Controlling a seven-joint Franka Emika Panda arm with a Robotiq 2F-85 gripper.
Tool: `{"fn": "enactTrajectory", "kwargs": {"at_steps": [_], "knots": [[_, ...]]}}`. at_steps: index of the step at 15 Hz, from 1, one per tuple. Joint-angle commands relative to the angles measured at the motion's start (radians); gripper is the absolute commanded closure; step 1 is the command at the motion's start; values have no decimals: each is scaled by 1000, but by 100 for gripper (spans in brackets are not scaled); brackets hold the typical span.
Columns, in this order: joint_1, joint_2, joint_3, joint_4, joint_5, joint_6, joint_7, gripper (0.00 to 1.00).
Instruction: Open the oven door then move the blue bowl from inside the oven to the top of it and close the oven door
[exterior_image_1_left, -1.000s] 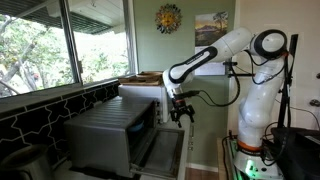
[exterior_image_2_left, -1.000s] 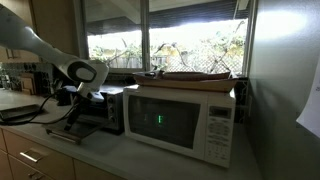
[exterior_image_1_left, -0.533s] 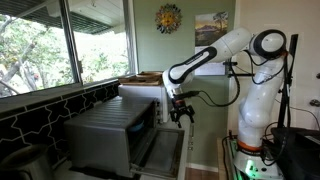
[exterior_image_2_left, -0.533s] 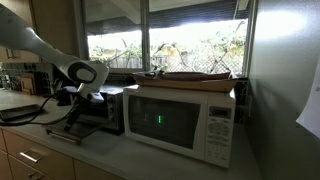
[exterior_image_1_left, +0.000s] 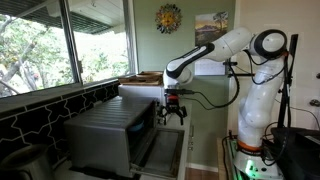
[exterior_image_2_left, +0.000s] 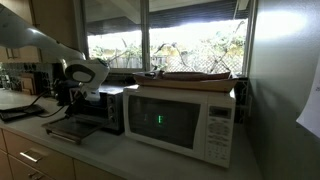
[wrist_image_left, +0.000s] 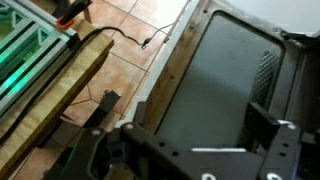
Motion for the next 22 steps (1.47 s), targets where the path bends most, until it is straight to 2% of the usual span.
{"fn": "enactTrajectory", "kwargs": {"at_steps": [1,5,12,20,22], "knots": [[14,-16,-4,-25,155,89,19,0],[19,-11,5,-41,274,152,10,0],[7,-27,-5,-143,468,170,34,0],[4,-7,-1,-126,435,146,21,0],[14,-7,-4,-135,556,189,4,0]]}}
